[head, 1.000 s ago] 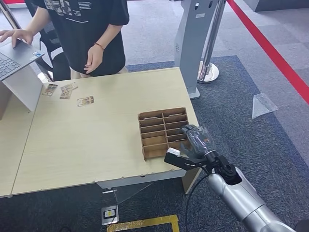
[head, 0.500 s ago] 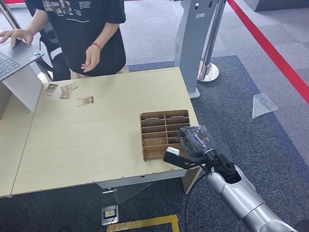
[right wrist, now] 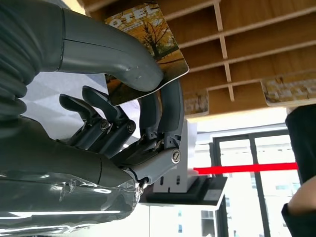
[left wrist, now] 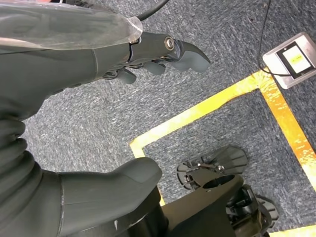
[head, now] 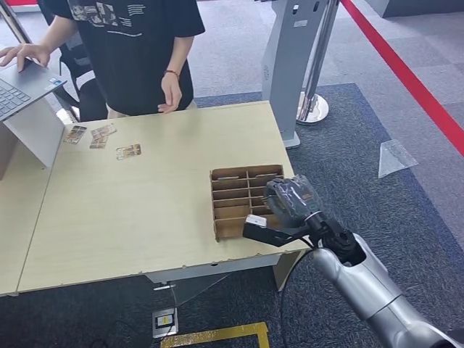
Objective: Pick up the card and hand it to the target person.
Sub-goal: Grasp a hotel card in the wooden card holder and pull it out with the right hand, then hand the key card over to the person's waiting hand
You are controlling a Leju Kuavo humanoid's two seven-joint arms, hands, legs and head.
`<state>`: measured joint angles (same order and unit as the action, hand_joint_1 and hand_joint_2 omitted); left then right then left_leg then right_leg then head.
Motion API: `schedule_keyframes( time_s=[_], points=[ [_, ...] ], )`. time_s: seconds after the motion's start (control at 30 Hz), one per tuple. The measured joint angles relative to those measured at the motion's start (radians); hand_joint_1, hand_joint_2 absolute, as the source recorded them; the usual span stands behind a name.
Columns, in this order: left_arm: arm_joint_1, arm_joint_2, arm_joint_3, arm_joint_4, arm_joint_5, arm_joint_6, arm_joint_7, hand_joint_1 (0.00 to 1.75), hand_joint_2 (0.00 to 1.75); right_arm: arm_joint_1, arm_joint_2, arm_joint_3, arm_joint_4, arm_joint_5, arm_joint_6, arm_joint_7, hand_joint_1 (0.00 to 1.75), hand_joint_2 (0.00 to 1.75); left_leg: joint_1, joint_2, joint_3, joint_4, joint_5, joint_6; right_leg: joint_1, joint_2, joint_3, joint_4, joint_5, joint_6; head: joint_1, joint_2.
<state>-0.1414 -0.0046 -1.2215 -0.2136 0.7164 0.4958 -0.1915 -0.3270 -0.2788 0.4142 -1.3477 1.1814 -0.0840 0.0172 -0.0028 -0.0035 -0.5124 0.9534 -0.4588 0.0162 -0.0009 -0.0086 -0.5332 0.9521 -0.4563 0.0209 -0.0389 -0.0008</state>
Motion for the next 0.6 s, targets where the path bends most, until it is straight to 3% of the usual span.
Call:
schedule_keyframes(
  time_s=[0.3, 0.6],
  points=[
    [-0.008, 0.0, 0.0, 0.0, -0.003, -0.005, 0.0, 0.0, 1.75, -0.132, -0.071, 0.005, -0.157, -0.149, 0.112, -0.039, 1.75, 1.75, 0.0, 0.0, 0.0, 0.001, 0.0, 0.0, 0.0, 0.0, 0.0, 0.0, 0.0, 0.0, 0.0, 0.0],
    [-0.014, 0.0, 0.0, 0.0, -0.011, -0.007, 0.0, 0.0, 1.75, -0.267, -0.14, 0.015, -0.286, -0.213, 0.114, -0.005, 1.75, 1.75, 0.0, 0.0, 0.0, 0.001, 0.0, 0.0, 0.0, 0.0, 0.0, 0.0, 0.0, 0.0, 0.0, 0.0]
  ],
)
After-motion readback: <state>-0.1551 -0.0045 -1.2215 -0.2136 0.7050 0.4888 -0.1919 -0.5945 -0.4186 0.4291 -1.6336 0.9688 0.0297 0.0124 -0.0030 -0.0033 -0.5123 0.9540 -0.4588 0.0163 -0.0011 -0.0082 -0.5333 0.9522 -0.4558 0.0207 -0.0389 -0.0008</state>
